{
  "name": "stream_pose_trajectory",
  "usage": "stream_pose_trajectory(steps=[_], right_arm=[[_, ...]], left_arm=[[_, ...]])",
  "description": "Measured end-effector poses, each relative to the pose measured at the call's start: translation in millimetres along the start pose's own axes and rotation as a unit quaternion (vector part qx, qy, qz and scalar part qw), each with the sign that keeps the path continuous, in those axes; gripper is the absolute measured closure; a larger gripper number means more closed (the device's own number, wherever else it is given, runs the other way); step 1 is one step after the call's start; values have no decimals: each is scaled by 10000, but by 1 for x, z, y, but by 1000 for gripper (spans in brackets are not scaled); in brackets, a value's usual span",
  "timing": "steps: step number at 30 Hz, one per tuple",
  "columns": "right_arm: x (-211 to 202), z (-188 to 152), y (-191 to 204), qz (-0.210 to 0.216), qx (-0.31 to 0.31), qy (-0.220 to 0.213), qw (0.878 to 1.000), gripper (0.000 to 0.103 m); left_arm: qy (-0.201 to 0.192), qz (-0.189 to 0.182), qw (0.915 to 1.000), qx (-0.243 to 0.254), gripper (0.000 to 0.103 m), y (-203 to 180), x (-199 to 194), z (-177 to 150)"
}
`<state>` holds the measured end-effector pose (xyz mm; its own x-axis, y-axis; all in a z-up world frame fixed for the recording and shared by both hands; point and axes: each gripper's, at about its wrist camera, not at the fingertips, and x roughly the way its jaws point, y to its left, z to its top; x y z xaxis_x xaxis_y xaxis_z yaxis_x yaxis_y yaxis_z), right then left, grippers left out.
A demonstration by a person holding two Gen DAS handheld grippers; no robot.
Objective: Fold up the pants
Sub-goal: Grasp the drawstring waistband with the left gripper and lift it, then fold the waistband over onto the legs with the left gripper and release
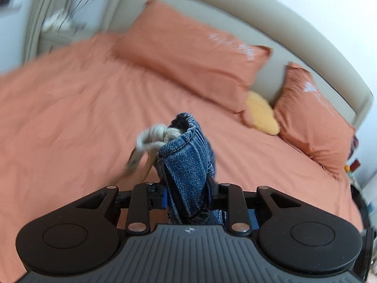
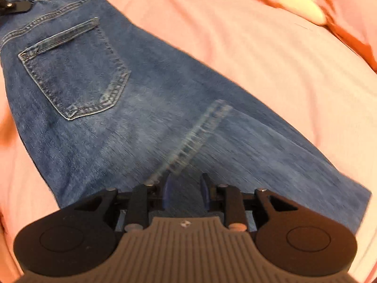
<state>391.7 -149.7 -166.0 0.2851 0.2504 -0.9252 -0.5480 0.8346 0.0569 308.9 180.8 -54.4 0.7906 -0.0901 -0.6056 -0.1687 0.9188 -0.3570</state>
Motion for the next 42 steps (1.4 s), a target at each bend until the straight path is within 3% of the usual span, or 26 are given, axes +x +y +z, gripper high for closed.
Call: stream_pose_trajectory(steps=[6, 13, 20, 24, 31, 34, 36, 38, 40, 42], right_arm=[[-35, -55, -42, -46, 451, -238, 9987, 79], [-61, -126, -72, -62, 811, -611, 9948, 79], [-92, -182, -111, -26, 1291, -970, 9869, 79], [-102, -209, -132, -14, 1544, -1052, 9824, 79], [-112, -255, -161, 4, 1888, -939, 9775, 79], [-109, -268, -168, 18, 1947, -837, 9773, 79], [-107, -273, -170, 35, 1959, -780, 9775, 79], [-106, -276, -172, 49, 1959, -731, 9779, 79], [-104, -276, -172, 54, 1937, -683, 9787, 78], [-105, -274, -169, 17, 1904, -632, 9797, 77]], left_arm=[[-339, -143, 9967, 727, 73, -102, -33, 5], [-473, -244, 9838, 1713, 73, -223, -38, -14], [-273, -462, 9722, 2278, 75, -322, 0, -67], [29, -597, 9601, 2733, 75, -372, 28, -120], [827, -758, 9293, 3519, 75, -408, 77, -223], [1220, -806, 9140, 3783, 74, -408, 86, -253], [1423, -910, 9082, 3829, 71, -404, 93, -261], [1659, -1130, 9029, 3800, 65, -399, 100, -262], [1977, -1487, 8994, 3603, 43, -390, 102, -261], [2258, -1848, 8990, 3266, 32, -380, 106, -253]])
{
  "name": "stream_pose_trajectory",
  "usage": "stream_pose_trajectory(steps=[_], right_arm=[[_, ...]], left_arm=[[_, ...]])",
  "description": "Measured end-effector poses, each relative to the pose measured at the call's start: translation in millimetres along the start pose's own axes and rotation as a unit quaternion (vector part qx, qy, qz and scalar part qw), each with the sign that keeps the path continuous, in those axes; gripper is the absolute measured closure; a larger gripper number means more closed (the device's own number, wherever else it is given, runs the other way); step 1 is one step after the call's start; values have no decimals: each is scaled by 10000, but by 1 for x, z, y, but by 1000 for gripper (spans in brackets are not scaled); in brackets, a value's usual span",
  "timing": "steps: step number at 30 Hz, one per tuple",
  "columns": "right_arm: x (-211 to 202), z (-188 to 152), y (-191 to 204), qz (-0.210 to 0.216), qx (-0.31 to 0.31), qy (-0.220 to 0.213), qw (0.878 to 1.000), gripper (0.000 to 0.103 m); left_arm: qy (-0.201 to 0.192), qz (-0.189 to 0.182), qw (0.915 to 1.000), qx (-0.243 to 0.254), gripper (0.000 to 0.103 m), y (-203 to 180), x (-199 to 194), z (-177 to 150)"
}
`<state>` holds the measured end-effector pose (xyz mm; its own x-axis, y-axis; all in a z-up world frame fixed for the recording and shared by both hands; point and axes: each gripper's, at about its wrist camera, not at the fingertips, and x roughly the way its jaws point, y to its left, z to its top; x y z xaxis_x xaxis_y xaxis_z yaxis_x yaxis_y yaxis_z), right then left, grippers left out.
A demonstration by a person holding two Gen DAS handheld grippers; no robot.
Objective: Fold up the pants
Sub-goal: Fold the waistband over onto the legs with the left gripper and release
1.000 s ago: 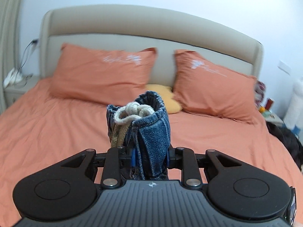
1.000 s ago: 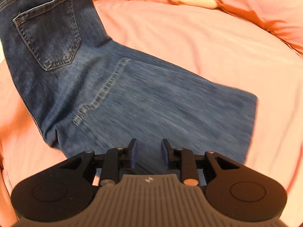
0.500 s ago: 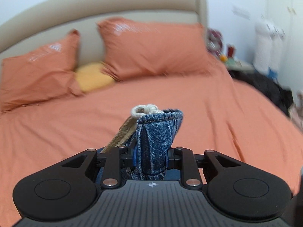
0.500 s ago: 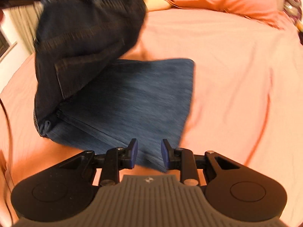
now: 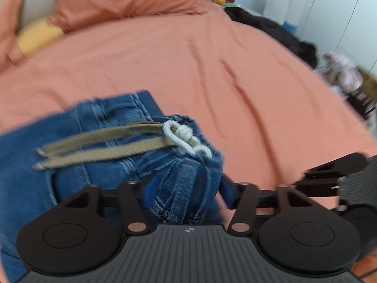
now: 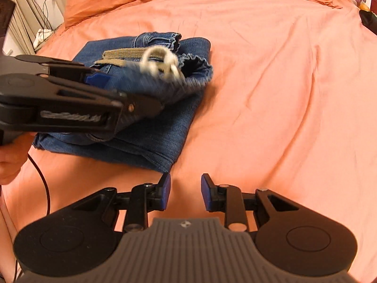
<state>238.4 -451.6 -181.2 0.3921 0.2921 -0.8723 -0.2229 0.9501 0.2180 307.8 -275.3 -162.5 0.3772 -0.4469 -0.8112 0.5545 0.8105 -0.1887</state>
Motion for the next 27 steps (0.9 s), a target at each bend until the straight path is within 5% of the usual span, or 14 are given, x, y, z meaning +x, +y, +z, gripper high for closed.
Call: stream_pose_trajectory(steps=[4, 6, 13, 19, 27], right_arm=[[-10, 5, 5, -42, -27, -5, 10000, 77], [-13, 12, 10, -17, 11, -62, 10000, 76], [-39, 35, 35, 164, 110, -411, 9990, 76], [-36, 69, 59, 48, 26, -528, 9986, 83], [1, 105, 71, -144, 300, -108, 9994, 83]], left_arm=[[40, -660, 9974, -271, 27, 25, -21, -1], [-8, -699, 9974, -157, 27, 34, -40, -5], [-53, 220, 9986, 482, 25, 80, -95, -46], [97, 995, 9935, 539, 25, 131, -115, -99], [94, 871, 9961, -117, 33, 169, -111, -136]])
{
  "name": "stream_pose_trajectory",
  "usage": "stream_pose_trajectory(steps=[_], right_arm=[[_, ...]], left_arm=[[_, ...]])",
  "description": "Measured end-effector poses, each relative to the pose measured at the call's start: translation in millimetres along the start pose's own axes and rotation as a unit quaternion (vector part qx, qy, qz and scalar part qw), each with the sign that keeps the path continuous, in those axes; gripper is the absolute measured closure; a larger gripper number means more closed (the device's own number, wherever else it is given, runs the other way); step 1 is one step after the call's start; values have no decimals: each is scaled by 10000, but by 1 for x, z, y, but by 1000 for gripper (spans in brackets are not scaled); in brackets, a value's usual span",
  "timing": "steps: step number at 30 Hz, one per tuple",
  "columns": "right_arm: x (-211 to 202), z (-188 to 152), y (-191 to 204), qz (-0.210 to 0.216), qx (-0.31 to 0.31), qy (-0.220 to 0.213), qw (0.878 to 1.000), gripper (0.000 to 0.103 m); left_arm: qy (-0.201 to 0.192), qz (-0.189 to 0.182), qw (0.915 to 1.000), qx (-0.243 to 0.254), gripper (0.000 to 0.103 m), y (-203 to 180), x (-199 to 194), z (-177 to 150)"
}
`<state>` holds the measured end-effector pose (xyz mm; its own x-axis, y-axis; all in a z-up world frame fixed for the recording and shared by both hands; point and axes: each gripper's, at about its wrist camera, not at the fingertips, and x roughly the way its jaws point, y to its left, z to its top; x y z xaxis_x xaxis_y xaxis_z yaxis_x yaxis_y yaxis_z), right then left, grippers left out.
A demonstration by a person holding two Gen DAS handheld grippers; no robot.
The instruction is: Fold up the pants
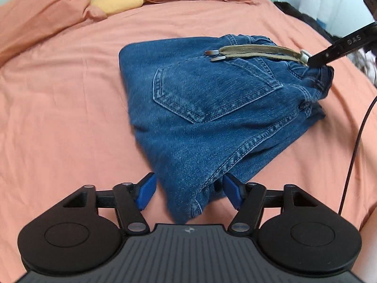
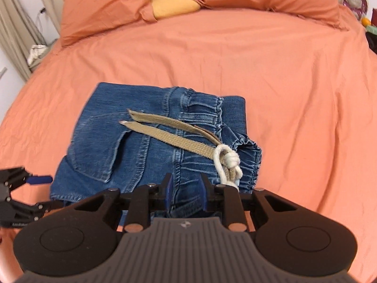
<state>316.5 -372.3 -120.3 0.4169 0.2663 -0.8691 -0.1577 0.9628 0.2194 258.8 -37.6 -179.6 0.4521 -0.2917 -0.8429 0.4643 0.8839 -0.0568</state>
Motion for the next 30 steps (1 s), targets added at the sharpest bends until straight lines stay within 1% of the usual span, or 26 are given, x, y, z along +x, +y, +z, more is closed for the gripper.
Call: stream_pose_trajectory(steps=[1, 2, 3, 5, 6, 7, 9, 10, 11, 12, 13, 15, 16, 18, 19, 21, 22, 23, 24, 25, 26, 27, 29, 30], right_arm=[[4, 3, -1, -43, 66, 59, 10000, 83], [8, 5, -3, -102, 120, 108, 9998, 83], [11, 8, -5, -151, 183, 151, 9996, 83], [17, 13, -9, -239, 273, 230, 9991, 84], [20, 15, -10, -356, 273, 241, 9987, 82], [22, 17, -11, -434, 271, 271, 9983, 81], [30, 17, -14, -449, 299, 408, 9977, 81], [35, 18, -15, -452, 315, 483, 9973, 79], [40, 18, -17, -450, 327, 547, 9970, 78], [45, 17, -19, -470, 360, 600, 9964, 72], [50, 16, -23, -476, 466, 633, 9958, 71], [56, 14, -33, -325, 829, 664, 9938, 71], [58, 13, -37, -240, 1004, 659, 9925, 72], [56, 12, -42, -57, 1221, 681, 9902, 80], [53, 13, -41, -3, 1226, 697, 9900, 83], [46, 13, -35, 123, 1085, 741, 9913, 84], [42, 13, -33, 101, 1024, 794, 9915, 84], [41, 14, -30, -38, 987, 858, 9914, 81], [40, 14, -29, -184, 920, 863, 9918, 76], [40, 13, -30, -279, 907, 870, 9917, 62], [42, 11, -30, -317, 995, 895, 9905, 61], [45, 8, -33, -234, 1167, 936, 9885, 60], [48, 0, -36, 165, 1476, 966, 9842, 60], [47, -1, -31, 112, 1381, 926, 9860, 65]], left_arm=[[-25, 14, 10000, -15, 36, -1, 3, 1], [-55, 20, 10000, -18, 44, -1, 4, 1], [-108, 12, 9999, -14, 49, -1, 5, -1], [-162, 25, 9999, 48, 65, 0, 5, -2], [-181, -3, 9998, 64, 68, 2, 4, -2], [-192, -23, 9998, 73, 74, 6, 4, -5], [-188, -50, 9998, 110, 78, 11, 3, -7], [-170, -72, 9998, 107, 81, 13, 2, -8], [-141, -86, 9998, 108, 81, 15, 3, -9], [-112, -102, 9998, 125, 81, 16, 5, -9], [-85, -111, 9998, 114, 81, 17, 6, -11], [-13, -140, 9999, -11, 81, 19, 9, -11], [18, -154, 9998, -95, 81, 19, 12, -10], [82, -177, 9995, -263, 82, 21, 15, -8], [104, -185, 9993, -313, 82, 22, 16, -7], [125, -206, 9989, -392, 82, 23, 16, -7], [128, -215, 9989, -406, 82, 24, 16, -6], [129, -215, 9989, -408, 82, 23, 16, -6], [135, -201, 9989, -402, 82, 23, 16, -6], [155, -181, 9989, -395, 82, 22, 16, -6], [176, -158, 9990, -391, 82, 22, 15, -6], [203, -135, 9989, -393, 81, 21, 16, -6], [258, -80, 9989, -396, 81, 20, 16, -4], [285, -59, 9988, -385, 81, 19, 16, -2]])
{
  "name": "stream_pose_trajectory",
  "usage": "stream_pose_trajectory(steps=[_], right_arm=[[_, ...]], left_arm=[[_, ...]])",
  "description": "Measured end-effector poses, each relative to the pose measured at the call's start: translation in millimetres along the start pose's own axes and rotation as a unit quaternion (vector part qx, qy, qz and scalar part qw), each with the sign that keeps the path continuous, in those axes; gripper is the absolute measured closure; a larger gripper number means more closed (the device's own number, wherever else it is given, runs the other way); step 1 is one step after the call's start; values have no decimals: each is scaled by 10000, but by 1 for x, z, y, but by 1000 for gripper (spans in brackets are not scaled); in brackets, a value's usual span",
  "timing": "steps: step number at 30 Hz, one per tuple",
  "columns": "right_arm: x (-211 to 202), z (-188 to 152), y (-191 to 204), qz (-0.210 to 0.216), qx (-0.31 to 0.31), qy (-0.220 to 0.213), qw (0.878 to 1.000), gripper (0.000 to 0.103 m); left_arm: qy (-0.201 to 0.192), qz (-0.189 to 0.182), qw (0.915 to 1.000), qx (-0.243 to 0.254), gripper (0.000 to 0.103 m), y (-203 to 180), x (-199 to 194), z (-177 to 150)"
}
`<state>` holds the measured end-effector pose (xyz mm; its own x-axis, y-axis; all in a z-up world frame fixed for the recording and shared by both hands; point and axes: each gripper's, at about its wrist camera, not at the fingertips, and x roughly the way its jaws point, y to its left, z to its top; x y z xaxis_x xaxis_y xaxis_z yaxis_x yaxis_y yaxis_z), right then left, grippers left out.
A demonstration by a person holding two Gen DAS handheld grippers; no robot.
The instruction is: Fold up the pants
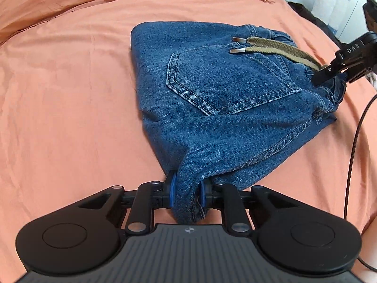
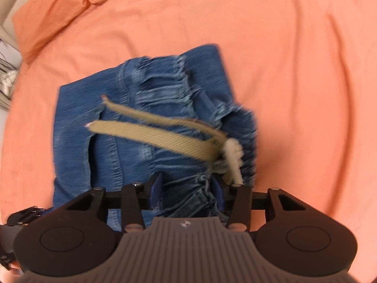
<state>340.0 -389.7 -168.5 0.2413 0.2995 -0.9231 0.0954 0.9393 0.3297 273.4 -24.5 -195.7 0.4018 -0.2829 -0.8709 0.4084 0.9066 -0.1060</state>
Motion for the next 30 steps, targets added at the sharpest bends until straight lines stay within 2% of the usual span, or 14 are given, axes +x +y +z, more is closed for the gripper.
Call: stream_pose_trajectory(steps=[1, 2, 3, 6, 10, 13, 16, 19, 24, 26, 30], right_arm=[[-2, -2, 8, -157, -279, -62, 9995, 78], [-7, -4, 16, -252, -571, -124, 9980, 82], [-15, -5, 22, -229, -733, -205, 9968, 90], [-48, -1, 39, -108, -1114, -567, 9921, 93], [-96, -10, 53, 26, -1737, -1031, 9794, 99], [-105, -25, 43, -105, -2074, -950, 9736, 101], [-84, -48, 28, -354, -2356, -514, 9698, 103], [-60, -70, 12, -335, -2269, -326, 9728, 103], [-40, -84, -2, -211, -2061, -286, 9779, 102], [-30, -83, -3, -224, -1925, -266, 9807, 101], [-38, -75, -4, -49, -1736, -411, 9839, 91]], left_arm=[[26, 27, 10000, 25, 81, -1, 1, 1], [44, 56, 10000, 62, 81, -2, 1, 1], [63, 84, 9999, 97, 81, -3, 1, 1], [98, 164, 9997, 178, 82, -7, 3, 2], [139, 284, 9988, 385, 83, -8, 2, -1], [151, 248, 9989, 380, 83, -2, -1, -7], [189, 173, 9995, 181, 83, 4, -1, -9], [248, 250, 9990, 272, 83, 0, -2, -6], [476, -69, 9979, 433, 77, 6, -19, 3], [407, -121, 9976, 544, 77, 7, -35, 5], [164, -186, 9963, 820, 69, -4, -65, 17]])
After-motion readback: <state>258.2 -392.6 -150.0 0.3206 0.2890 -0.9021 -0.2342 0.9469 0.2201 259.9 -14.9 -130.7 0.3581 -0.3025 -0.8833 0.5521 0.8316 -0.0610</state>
